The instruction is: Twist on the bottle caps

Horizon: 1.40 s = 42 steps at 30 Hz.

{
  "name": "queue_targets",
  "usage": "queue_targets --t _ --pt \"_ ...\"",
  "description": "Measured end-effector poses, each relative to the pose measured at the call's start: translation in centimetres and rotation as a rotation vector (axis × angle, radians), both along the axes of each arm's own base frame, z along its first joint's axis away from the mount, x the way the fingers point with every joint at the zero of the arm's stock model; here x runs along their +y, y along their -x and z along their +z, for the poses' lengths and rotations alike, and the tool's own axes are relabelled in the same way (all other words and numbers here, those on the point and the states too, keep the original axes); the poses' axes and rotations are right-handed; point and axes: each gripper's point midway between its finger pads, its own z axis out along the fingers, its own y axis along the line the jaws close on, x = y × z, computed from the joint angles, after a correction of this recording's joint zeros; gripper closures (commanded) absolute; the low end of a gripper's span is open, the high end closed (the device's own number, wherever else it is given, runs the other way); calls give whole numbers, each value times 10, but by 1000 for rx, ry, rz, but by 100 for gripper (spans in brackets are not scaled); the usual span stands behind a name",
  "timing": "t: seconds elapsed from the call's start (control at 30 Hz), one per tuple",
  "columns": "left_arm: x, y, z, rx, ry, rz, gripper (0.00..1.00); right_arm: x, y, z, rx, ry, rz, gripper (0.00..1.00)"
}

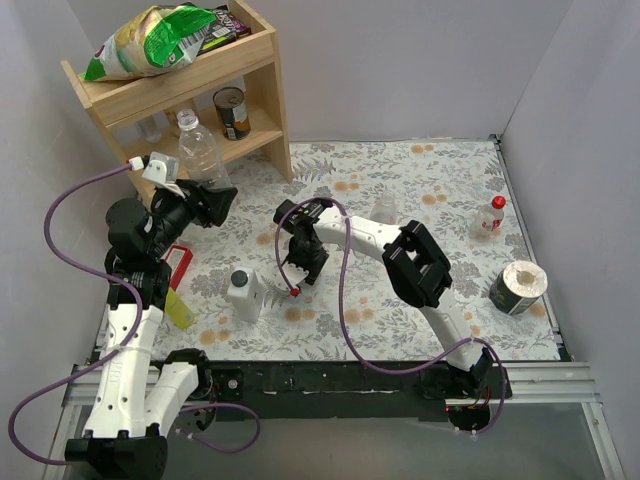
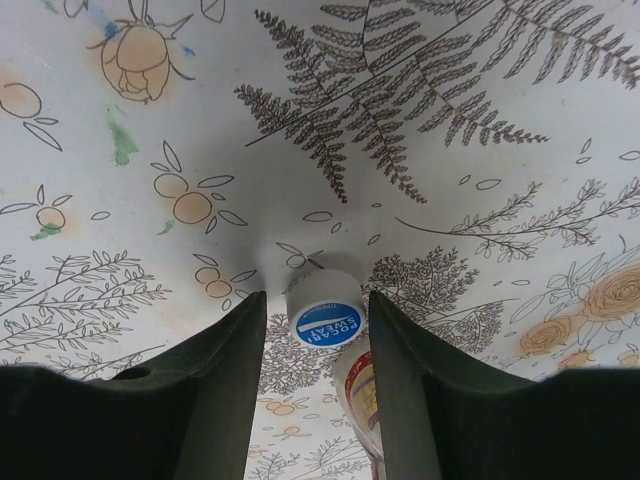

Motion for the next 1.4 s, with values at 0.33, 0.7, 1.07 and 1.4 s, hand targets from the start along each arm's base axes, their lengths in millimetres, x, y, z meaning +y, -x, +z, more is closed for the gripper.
queue_targets --t 0.33,0.7,1.07,1.4 --pt "-2 0 -2 4 9 -13 98 -5 -9 -5 -36 37 -7 53" --pt "-4 -2 -6 23 22 -23 97 -7 -13 -6 -56 54 -11 64" --pt "-9 -3 -7 28 34 -52 96 -54 62 5 161 91 -87 63" --pt "-13 -4 -9 48 51 -77 96 -76 120 -6 356 79 -488 65"
